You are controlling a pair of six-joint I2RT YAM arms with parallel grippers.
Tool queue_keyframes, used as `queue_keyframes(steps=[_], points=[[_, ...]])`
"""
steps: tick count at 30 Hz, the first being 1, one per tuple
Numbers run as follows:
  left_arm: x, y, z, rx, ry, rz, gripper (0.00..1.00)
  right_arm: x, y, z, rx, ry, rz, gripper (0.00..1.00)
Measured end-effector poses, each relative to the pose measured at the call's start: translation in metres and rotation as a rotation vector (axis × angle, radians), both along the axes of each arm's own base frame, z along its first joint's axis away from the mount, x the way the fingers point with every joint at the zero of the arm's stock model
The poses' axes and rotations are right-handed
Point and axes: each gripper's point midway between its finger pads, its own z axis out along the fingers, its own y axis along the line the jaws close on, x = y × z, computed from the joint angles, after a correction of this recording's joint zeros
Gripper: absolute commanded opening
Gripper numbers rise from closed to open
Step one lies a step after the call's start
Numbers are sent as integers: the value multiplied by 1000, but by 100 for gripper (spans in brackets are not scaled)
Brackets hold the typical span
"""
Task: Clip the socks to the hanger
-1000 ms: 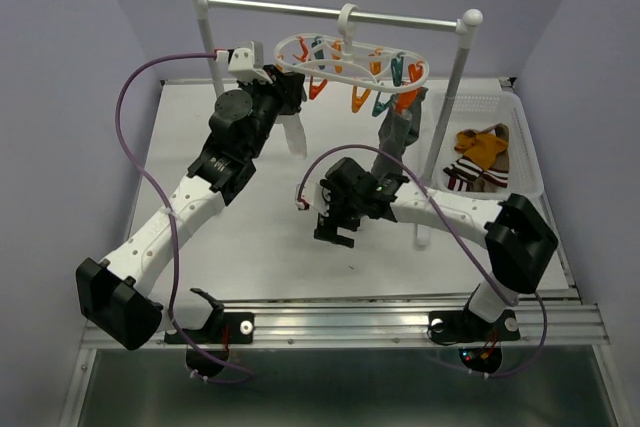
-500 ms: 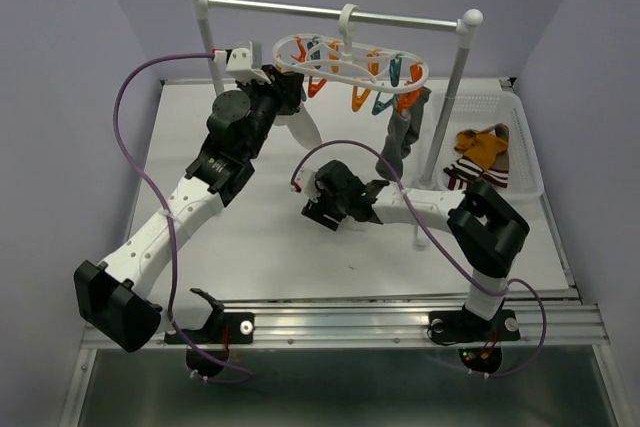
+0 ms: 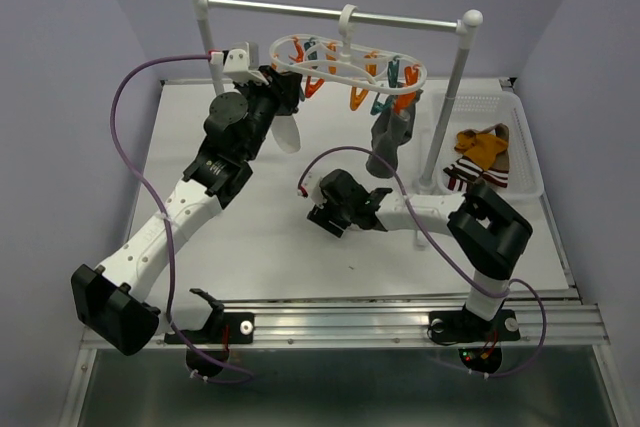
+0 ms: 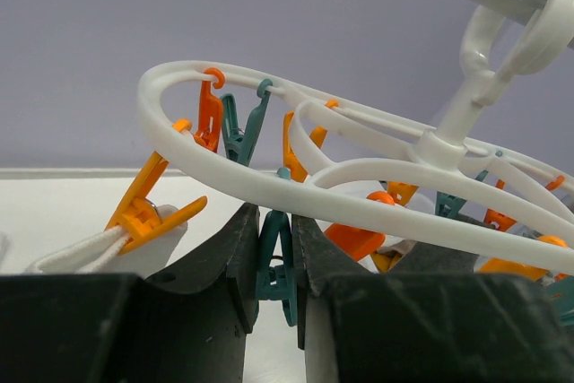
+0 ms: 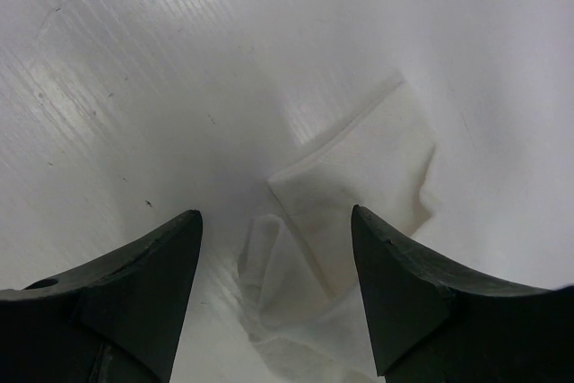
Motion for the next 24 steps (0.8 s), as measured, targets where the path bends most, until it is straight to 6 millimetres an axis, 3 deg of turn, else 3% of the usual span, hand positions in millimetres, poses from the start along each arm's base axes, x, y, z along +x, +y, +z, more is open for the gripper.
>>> queue_keyframes(steps=[6, 15, 16, 20, 24], points=[[0, 0, 0, 0, 0, 0, 0, 4, -8, 0, -5, -26, -53, 72], [0, 0, -1, -3, 2, -1, 0, 16, -36, -1, 8, -15, -128, 70], [0, 0, -1, -3, 2, -1, 0, 17, -37, -1, 12, -13, -129, 67], [0, 0, 1, -6, -3, -1, 0, 15, -37, -5, 37, 21, -100, 25], [0, 0, 1, -7, -5, -1, 0, 16, -40, -7, 40, 35, -96, 17]])
